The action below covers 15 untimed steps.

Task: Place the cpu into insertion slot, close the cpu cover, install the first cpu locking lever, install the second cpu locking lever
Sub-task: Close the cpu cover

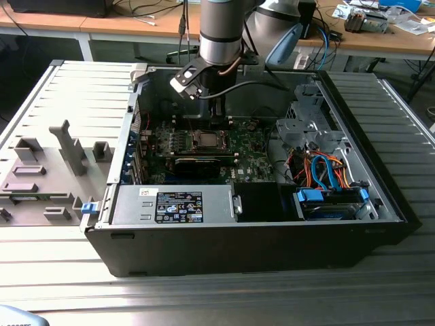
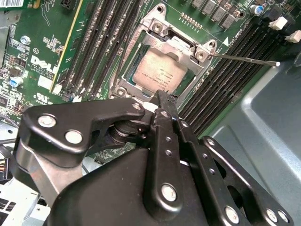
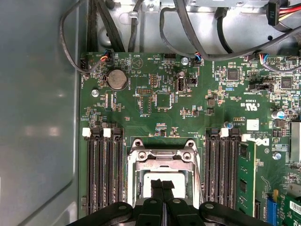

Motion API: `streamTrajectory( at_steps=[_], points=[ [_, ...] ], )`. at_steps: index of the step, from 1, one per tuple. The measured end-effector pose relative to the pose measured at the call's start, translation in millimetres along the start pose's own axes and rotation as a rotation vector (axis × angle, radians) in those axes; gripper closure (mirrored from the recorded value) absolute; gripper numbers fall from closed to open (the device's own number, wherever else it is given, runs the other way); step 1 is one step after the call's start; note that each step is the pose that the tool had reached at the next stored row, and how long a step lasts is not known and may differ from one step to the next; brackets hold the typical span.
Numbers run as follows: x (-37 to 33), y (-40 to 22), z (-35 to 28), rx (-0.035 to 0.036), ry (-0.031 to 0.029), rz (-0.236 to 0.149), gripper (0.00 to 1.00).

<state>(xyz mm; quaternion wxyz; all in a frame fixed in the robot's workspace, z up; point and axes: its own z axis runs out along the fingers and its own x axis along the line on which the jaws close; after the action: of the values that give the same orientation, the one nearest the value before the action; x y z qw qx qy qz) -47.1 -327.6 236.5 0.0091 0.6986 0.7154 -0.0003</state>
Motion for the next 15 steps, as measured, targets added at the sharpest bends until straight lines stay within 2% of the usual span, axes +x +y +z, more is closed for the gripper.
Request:
streamTrajectory(
  at_steps=[15],
  points=[
    [0.0, -0.2, 3.7, 0.0000, 0.0000, 0.000, 0.89]
  ],
)
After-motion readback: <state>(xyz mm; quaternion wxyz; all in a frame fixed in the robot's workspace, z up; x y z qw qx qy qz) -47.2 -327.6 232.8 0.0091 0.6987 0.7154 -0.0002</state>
